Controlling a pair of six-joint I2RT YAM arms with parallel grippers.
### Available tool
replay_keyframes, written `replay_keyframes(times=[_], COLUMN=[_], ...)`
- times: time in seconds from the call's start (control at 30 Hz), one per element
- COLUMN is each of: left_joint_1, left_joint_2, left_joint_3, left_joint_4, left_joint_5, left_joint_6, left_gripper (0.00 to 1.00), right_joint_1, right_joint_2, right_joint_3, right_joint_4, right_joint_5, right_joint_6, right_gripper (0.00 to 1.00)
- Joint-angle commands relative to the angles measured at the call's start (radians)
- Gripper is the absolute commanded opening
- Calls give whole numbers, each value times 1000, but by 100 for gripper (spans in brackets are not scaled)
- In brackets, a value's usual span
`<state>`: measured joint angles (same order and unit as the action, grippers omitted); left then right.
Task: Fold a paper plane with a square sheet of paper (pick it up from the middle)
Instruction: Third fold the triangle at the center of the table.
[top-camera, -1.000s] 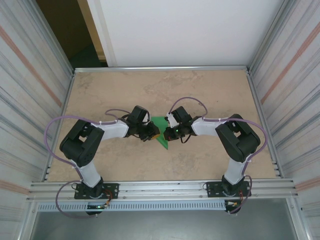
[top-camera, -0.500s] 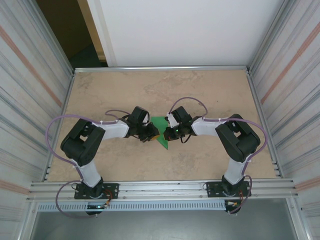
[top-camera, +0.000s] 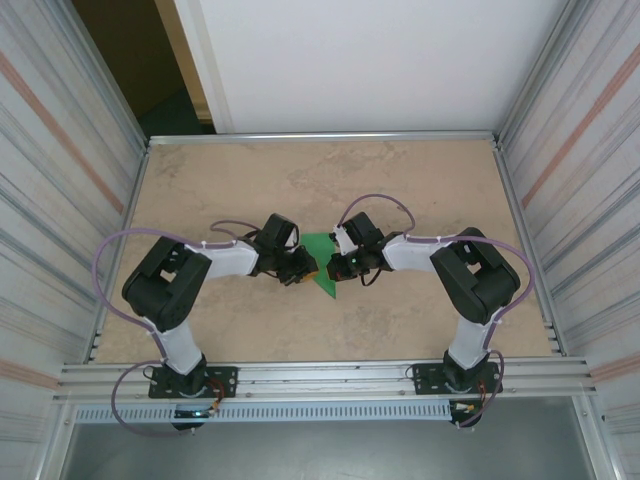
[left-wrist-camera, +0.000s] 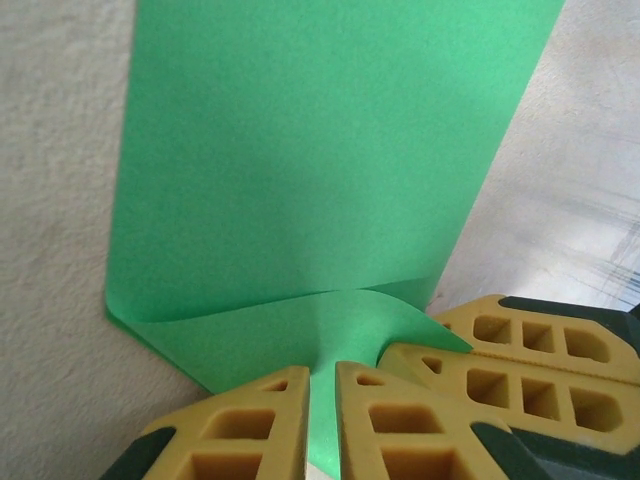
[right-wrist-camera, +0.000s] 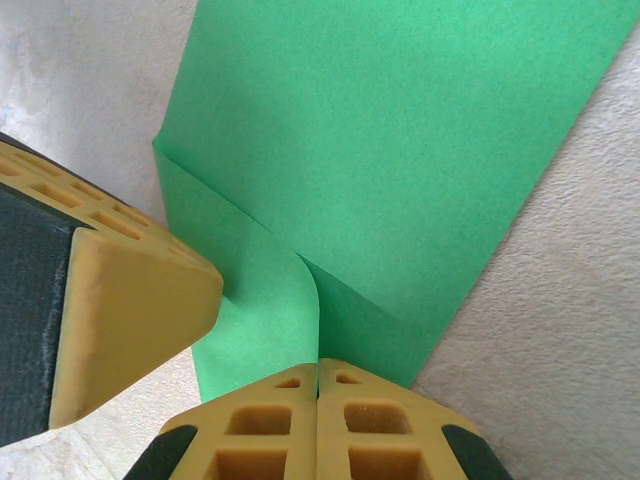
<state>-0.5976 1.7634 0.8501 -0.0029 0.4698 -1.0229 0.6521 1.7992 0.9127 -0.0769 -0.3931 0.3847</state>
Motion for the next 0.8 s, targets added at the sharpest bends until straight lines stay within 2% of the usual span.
replay_keyframes(times=[0.0, 0.43, 0.77], left_joint_1=[-1, 23, 22], left_joint_2=[21, -46, 0], left_joint_3=[-8, 47, 49], left_joint_4=[-31, -74, -68], left_joint_5=[-12, -6, 21], left_joint_6=[-11, 40, 63], left_gripper=[16, 18, 17], right_joint_1=[-5, -5, -5], right_joint_2=[32, 8, 20], right_joint_3=[8, 18, 21], right_joint_4=[-38, -43, -48], right_joint_5=[14, 3, 6], right_joint_6=[11, 11, 11], right_gripper=[2, 2, 2])
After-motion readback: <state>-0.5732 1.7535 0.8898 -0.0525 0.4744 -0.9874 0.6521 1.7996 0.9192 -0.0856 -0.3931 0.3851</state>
